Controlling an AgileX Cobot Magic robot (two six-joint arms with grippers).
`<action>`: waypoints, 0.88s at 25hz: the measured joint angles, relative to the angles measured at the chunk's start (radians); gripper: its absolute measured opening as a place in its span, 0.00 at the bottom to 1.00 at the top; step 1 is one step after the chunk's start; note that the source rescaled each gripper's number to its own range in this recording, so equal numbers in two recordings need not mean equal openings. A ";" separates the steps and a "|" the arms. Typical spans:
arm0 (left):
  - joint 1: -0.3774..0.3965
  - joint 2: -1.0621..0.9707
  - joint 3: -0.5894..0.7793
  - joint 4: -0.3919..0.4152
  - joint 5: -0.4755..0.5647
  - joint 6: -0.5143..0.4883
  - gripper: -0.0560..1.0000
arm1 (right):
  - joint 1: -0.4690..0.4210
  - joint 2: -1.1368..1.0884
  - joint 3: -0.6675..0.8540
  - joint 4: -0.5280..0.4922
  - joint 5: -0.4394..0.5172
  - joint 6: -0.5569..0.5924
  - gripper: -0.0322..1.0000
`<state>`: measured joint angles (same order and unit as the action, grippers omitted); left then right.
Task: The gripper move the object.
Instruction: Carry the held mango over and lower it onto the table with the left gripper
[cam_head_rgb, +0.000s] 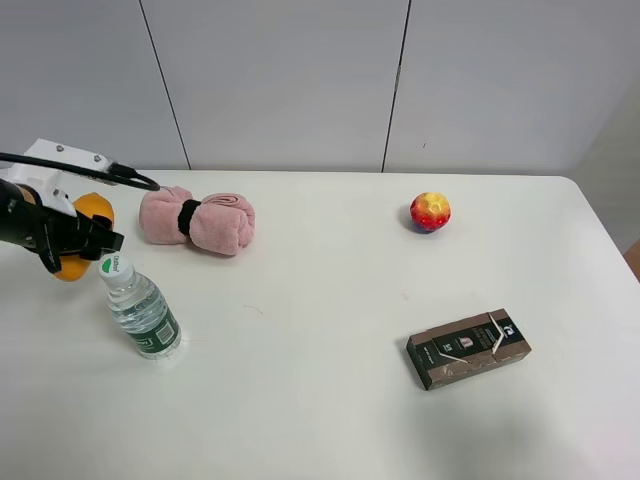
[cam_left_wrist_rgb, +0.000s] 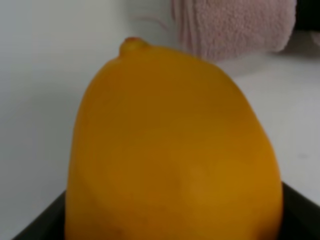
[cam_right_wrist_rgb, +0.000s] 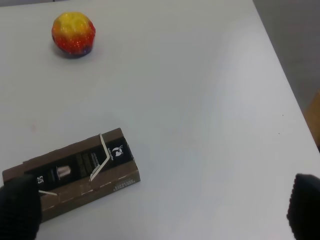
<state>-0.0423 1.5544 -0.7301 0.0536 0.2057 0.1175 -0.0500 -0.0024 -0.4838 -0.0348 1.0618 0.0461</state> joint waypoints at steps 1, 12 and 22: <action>0.000 0.017 0.008 0.000 -0.008 0.000 0.07 | 0.000 0.000 0.000 0.000 0.000 0.000 1.00; 0.001 0.162 0.016 -0.019 -0.037 0.003 0.07 | 0.000 0.000 0.000 0.000 0.000 0.000 1.00; 0.021 0.181 0.012 -0.129 -0.043 -0.044 0.07 | 0.000 0.000 0.000 0.000 0.000 0.000 1.00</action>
<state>-0.0214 1.7356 -0.7181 -0.0750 0.1628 0.0732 -0.0500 -0.0024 -0.4838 -0.0348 1.0618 0.0461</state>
